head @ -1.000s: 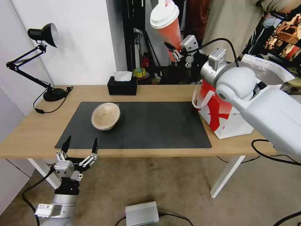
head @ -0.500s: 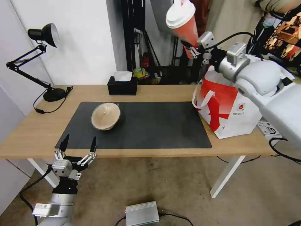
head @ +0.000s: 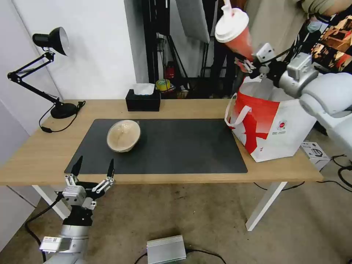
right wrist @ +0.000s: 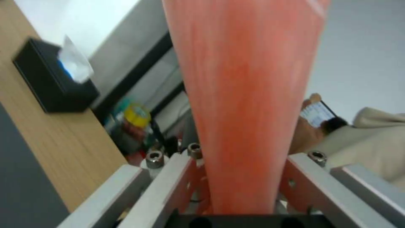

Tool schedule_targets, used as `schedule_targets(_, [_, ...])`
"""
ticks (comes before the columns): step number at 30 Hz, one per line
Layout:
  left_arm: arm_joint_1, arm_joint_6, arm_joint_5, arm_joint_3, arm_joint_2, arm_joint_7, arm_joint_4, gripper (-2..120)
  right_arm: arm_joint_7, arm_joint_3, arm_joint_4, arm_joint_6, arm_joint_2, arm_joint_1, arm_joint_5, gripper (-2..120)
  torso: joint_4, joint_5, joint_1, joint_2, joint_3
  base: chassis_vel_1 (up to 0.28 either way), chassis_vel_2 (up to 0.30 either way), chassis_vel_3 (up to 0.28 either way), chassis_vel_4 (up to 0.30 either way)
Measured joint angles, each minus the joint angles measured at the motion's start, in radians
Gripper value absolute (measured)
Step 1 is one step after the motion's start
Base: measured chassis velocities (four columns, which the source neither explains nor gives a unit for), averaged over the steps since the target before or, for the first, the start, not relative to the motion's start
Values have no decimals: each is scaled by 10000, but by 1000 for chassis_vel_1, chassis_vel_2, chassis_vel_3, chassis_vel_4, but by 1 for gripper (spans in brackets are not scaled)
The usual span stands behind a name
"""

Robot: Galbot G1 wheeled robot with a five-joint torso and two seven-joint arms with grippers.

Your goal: Pick up the trash from the table and place it into the takeout bag.

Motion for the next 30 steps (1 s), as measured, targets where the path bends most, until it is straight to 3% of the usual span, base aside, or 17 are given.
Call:
schedule_targets(14, [3, -9, -12, 31, 96, 9, 96, 100, -931, 736, -863, 502, -593, -335, -1365, 8, 1, -1, 0, 0, 0, 0, 0, 0, 0])
schedule_targets(30, [-19, -23, -54, 45, 88, 19, 69, 100, -1666, 780, -2213, 1164, -569, 95, -3000, 8, 1, 0, 0, 0, 1, 0, 0, 0, 0])
